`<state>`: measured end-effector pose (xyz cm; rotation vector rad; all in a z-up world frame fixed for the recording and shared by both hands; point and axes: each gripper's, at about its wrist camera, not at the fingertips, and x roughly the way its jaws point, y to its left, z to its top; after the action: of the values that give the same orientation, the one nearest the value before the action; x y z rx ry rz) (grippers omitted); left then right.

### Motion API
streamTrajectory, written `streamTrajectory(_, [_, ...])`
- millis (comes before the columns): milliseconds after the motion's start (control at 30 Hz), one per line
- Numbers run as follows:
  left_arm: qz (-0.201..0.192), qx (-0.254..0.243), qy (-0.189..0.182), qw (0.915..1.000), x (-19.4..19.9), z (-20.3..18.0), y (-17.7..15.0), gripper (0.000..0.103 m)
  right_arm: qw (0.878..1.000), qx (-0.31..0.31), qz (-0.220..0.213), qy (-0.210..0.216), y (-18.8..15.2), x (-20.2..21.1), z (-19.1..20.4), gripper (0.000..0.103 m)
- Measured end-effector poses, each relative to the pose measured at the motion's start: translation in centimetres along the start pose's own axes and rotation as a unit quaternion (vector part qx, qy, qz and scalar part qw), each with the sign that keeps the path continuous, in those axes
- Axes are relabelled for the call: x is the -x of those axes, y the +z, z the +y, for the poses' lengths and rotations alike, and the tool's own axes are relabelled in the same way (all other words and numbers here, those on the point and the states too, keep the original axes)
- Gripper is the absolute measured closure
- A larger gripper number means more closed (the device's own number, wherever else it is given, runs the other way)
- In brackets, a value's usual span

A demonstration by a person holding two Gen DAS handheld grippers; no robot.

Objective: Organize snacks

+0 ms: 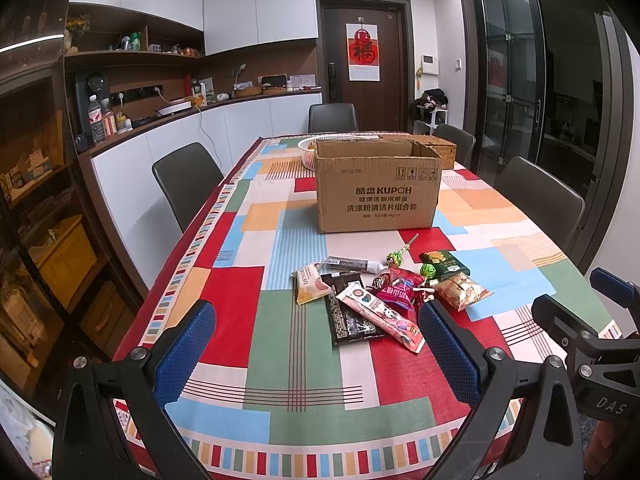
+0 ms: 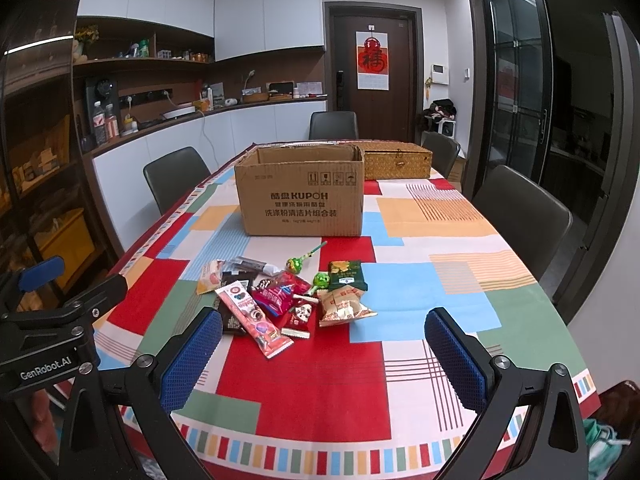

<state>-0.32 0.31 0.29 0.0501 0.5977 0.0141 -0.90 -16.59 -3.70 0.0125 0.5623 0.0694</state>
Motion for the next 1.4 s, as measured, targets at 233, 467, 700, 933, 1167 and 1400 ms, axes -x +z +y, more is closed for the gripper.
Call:
streamTrajectory(233, [0.015,-0.002,-0.001,0.9999,-1.3,-0.2,0.1,0.000,1.000,0.000,0.014,0.002,-0.1,-1.0,-0.2,0.000])
streamTrajectory(467, [0.032,-0.004,-0.001,0.9995,-2.6,-0.5,0.0,0.000,0.999,-0.003,0.031,0.005,-0.2,-2.4,-0.4,0.000])
streamTrajectory(700, [0.052,-0.009,-0.022,0.9984,-4.5,-0.9,-0.1,0.000,0.999,-0.004,0.052,0.007,-0.4,-4.0,-0.6,0.000])
streamTrajectory(933, [0.061,-0.023,-0.042,0.9970,-6.6,-1.6,0.0,0.010,0.996,-0.013,0.081,0.017,-0.5,-6.7,-1.3,0.000])
streamTrajectory(1167, [0.051,-0.057,-0.055,0.9956,-9.3,-3.1,0.6,0.016,0.997,-0.003,0.080,0.011,0.1,-9.2,-1.7,0.001])
streamTrajectory(1400, [0.046,-0.117,-0.104,0.9866,-12.4,-4.8,1.4,0.034,0.997,0.000,0.080,0.012,1.1,-12.1,-2.3,0.007])
